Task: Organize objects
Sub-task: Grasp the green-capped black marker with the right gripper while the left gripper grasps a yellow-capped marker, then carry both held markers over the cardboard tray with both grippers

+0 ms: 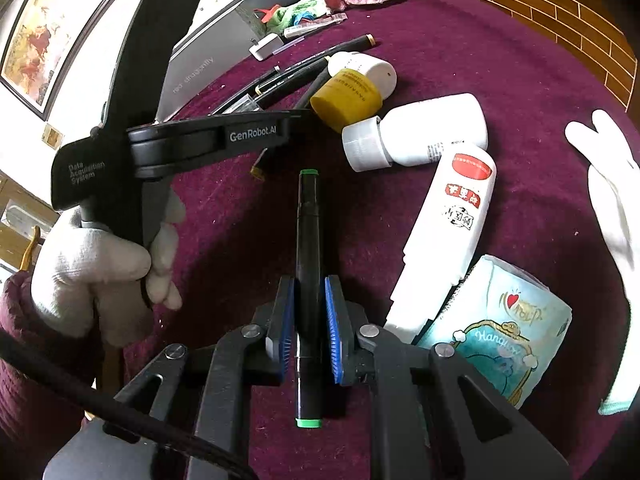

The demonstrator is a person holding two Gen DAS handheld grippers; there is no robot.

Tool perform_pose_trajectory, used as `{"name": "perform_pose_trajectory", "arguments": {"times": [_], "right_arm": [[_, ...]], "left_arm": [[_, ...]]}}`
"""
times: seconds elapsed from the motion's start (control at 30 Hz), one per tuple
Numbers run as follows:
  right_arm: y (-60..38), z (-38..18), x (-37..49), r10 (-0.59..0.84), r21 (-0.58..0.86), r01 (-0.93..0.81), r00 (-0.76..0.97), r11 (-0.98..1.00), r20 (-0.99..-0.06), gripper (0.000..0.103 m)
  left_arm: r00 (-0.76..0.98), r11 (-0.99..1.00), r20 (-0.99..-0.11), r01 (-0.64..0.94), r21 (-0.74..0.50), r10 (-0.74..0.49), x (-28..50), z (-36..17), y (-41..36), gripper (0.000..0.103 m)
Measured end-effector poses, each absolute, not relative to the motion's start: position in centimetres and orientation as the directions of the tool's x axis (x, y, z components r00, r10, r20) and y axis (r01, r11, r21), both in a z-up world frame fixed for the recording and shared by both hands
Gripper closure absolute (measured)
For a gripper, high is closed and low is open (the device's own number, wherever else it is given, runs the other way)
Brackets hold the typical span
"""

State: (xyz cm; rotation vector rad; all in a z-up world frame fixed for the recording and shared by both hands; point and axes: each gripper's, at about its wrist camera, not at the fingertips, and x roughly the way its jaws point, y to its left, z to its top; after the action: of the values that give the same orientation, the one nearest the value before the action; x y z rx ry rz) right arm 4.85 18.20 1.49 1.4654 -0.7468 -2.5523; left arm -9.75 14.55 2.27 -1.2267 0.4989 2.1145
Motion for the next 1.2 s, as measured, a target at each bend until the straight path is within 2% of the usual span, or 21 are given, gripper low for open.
{"name": "perform_pose_trajectory", "arguments": {"times": [0.4, 0.53, 0.93, 1.2], "right_arm": [[17.0, 2.0, 3.9, -0.273, 0.409, -0.165, -0.519, -0.898, -0.810, 0.090], [16.6, 2.1, 4.4, -0.270, 0.404, -0.174, -0.508, -0.898, -0.818, 0.090], [15.8, 1.8, 6.9, -0.235, 0.343, -0.155, -0.473, -0.927, -0.849, 0.090], [15.4, 2.1, 7.0, -0.194, 0.288, -0.141, -0.462, -0.947, -0.865, 0.090]], "left_arm": [[-0.388, -0.780, -0.829, -0.619, -0.090, 0.403, -4.4, 6.3, 6.9, 0.092], [-0.371, -0.783, -0.834, -0.612, -0.111, 0.408, -1.9, 6.1, 4.4, 0.092], [-0.340, -0.809, -0.865, -0.576, -0.118, 0.368, 1.4, 2.8, 3.0, 0.092], [-0.404, -0.823, -0.856, -0.567, -0.043, 0.323, 1.6, 2.4, 4.7, 0.091]]}}
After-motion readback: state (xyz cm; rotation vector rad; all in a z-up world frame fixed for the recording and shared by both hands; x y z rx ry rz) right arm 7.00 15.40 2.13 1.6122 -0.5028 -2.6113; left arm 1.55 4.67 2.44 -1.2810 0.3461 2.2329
